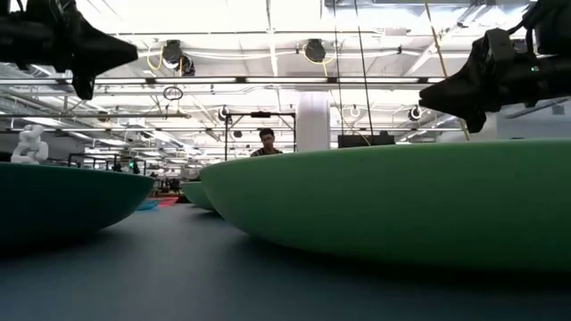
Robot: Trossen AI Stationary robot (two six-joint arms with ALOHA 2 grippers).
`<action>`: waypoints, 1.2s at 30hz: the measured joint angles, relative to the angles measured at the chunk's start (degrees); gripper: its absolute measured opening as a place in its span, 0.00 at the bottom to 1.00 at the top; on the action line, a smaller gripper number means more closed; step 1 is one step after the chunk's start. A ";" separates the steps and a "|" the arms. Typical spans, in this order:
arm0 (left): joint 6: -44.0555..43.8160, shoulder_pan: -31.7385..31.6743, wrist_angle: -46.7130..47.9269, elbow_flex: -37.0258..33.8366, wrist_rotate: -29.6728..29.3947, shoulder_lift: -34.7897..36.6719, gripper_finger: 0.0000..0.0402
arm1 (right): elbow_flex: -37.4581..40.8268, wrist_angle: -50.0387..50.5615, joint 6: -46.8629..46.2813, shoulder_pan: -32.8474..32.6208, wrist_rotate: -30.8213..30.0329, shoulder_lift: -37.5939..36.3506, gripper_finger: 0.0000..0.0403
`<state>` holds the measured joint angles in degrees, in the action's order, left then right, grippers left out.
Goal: Stack plastic plates
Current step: Stack the bottom light green plate on top of the top light green plate
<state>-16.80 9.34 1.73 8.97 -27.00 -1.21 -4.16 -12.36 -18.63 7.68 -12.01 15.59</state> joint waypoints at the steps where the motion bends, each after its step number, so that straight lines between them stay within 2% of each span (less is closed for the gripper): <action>1: -0.32 0.00 -0.55 0.00 0.02 0.00 0.16 | 0.00 0.50 -0.02 0.00 0.02 0.02 0.24; 4: -6.52 0.00 -2.69 0.00 0.02 -0.02 0.16 | 0.02 -1.00 -2.09 0.00 -0.01 0.04 0.24; 8: -9.34 0.00 -6.93 0.00 0.94 -0.75 0.16 | -0.03 -13.78 0.44 0.05 0.25 0.11 0.24; 11: -11.16 0.02 -10.98 0.00 1.36 -3.72 0.16 | -0.47 -22.49 5.14 -0.36 3.77 0.57 0.24; 16: -13.01 0.02 -19.77 0.02 1.52 -12.74 0.16 | -6.34 -20.50 10.32 -1.01 4.64 2.95 0.24; 20: -17.69 0.02 -20.96 3.16 1.51 -21.06 0.16 | -12.26 -15.43 11.72 -1.03 4.70 6.07 0.24; 23: -21.73 0.00 -16.74 8.22 1.30 -28.17 0.16 | -15.07 -11.51 10.68 -1.09 5.08 8.46 0.24; 30: -33.80 0.15 7.56 27.63 -1.11 -46.41 0.16 | -15.18 -9.22 11.39 -1.16 7.78 12.81 0.24; 33: -42.07 1.35 16.34 34.34 0.79 -54.17 0.16 | -15.19 -9.16 13.14 -1.16 7.68 12.79 0.24; 36: -50.52 3.87 20.54 39.05 2.93 -61.99 0.16 | -15.19 -8.96 15.01 -1.16 7.74 12.40 0.24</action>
<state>-67.32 13.22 22.27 48.02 -24.08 -63.20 -19.35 -21.32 -3.62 6.52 -4.27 28.00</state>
